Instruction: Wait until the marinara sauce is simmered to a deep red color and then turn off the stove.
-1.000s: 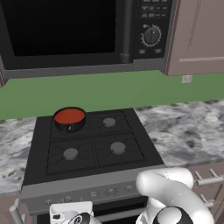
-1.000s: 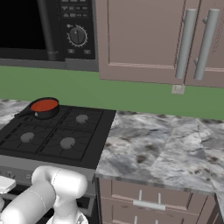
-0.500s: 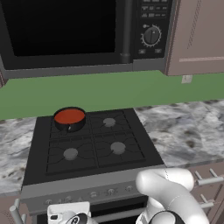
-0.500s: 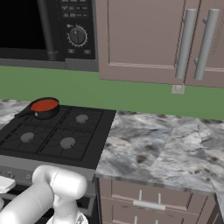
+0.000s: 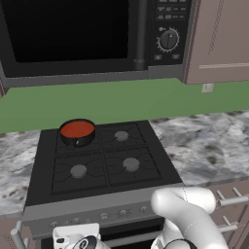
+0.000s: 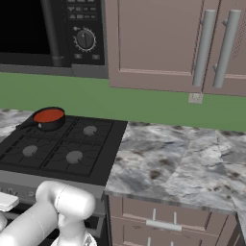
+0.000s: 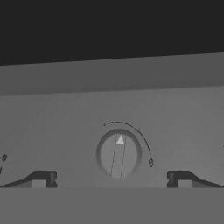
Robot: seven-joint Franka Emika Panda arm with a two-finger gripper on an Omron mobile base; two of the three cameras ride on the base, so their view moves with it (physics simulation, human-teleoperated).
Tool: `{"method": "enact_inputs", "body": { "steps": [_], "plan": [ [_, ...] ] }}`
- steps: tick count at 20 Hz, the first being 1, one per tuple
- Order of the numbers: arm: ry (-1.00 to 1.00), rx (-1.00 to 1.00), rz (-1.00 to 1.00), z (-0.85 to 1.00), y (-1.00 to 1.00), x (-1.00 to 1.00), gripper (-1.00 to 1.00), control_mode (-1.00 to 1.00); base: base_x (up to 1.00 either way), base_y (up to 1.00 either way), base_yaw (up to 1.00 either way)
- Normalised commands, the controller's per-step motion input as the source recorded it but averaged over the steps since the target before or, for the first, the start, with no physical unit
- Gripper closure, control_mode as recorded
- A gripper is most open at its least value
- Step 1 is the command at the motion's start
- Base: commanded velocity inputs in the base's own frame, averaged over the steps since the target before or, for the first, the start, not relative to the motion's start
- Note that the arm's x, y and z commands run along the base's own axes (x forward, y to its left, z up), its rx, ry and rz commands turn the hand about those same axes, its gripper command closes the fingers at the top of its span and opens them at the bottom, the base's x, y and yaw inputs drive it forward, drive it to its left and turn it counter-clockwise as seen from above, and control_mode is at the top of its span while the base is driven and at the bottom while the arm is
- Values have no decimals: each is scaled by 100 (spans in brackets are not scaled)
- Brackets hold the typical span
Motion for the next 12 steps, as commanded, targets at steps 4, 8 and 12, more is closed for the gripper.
{"method": "enact_inputs", "body": {
  "steps": [4,8,12],
  "plan": [
    [0,0,1,-10,2,10,-100,-100,0,0,0],
    [0,0,1,-13,6,8,-100,-100,0,0,0],
    [0,-1,1,-14,9,6,-100,-100,0,0,0]
  ]
}}
